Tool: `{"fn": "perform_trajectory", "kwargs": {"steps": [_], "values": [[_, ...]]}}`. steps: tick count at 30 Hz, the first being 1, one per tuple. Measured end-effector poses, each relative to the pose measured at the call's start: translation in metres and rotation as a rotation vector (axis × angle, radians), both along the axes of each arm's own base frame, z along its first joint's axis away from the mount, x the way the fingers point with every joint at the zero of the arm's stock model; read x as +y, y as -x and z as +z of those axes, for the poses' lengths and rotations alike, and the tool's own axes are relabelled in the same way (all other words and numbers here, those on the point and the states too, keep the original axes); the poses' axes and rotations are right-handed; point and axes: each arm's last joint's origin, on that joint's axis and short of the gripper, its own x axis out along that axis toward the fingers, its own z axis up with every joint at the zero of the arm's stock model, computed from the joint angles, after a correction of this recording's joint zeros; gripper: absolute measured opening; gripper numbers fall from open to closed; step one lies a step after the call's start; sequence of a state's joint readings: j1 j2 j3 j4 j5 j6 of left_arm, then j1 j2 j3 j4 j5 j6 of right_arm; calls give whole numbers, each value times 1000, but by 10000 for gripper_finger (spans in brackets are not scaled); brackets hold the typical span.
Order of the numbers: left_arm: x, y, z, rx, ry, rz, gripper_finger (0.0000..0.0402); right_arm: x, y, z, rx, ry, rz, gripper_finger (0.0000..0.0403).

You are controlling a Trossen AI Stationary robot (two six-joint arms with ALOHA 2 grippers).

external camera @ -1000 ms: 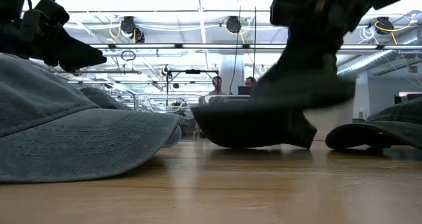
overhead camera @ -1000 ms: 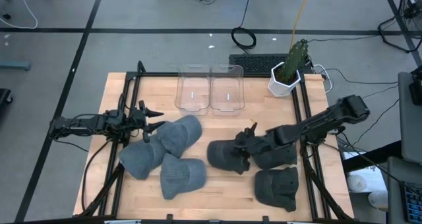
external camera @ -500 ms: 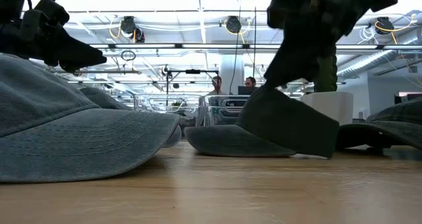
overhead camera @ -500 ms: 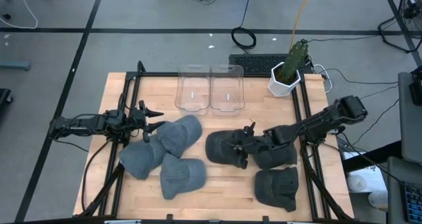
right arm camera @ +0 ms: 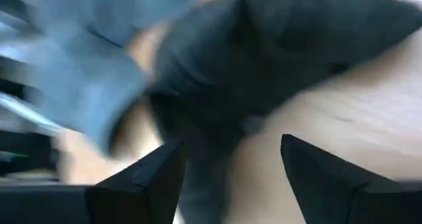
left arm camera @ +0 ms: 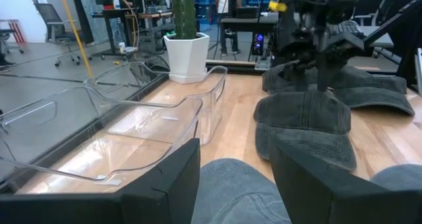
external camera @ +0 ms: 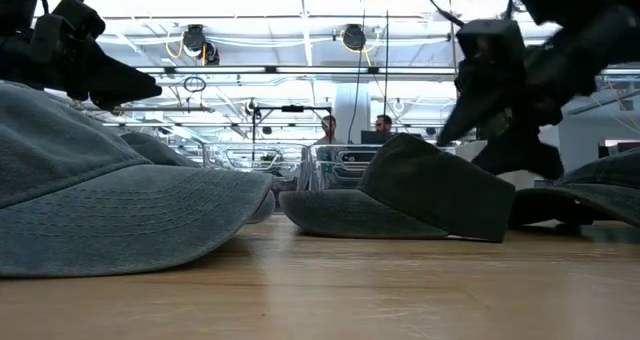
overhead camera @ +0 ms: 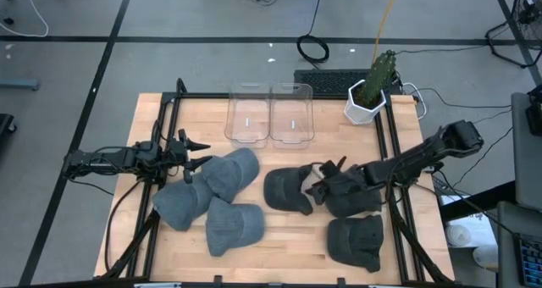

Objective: Pick & Place hat
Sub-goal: Put the top black cap into the left transparent bin

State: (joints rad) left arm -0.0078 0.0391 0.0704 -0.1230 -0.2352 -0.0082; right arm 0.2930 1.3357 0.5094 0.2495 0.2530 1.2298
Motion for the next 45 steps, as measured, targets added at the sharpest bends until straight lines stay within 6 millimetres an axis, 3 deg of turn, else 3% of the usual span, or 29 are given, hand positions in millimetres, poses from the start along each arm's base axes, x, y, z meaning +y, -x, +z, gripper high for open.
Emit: {"fn": "perform_trajectory", "kwargs": {"steps": [5, 16, 23, 27, 29, 33, 37, 45], "values": [[0, 0, 0, 1, 0, 0, 191, -4, 6, -12, -171, -96, -22, 234], [0, 0, 0, 1, 0, 0, 191, -6, 16, -30, 24, 18, -2, 210], [0, 0, 0, 1, 0, 1, 191, -9, 16, -40, 117, 121, 43, 102], [0, 0, 0, 0, 0, 1, 191, -4, -4, -40, 126, 227, 134, 25], [0, 0, 0, 0, 0, 1, 191, 0, -13, -42, 146, 279, 190, 8], [0, 0, 0, 0, 0, 1, 191, 4, -24, -52, 223, 323, 275, 6], [0, 0, 0, 0, 0, 1, 191, 9, -17, -65, 311, 423, 399, 1], [0, 0, 0, 2, 0, 1, 191, 23, -24, -55, 124, 773, 545, 0]]}}
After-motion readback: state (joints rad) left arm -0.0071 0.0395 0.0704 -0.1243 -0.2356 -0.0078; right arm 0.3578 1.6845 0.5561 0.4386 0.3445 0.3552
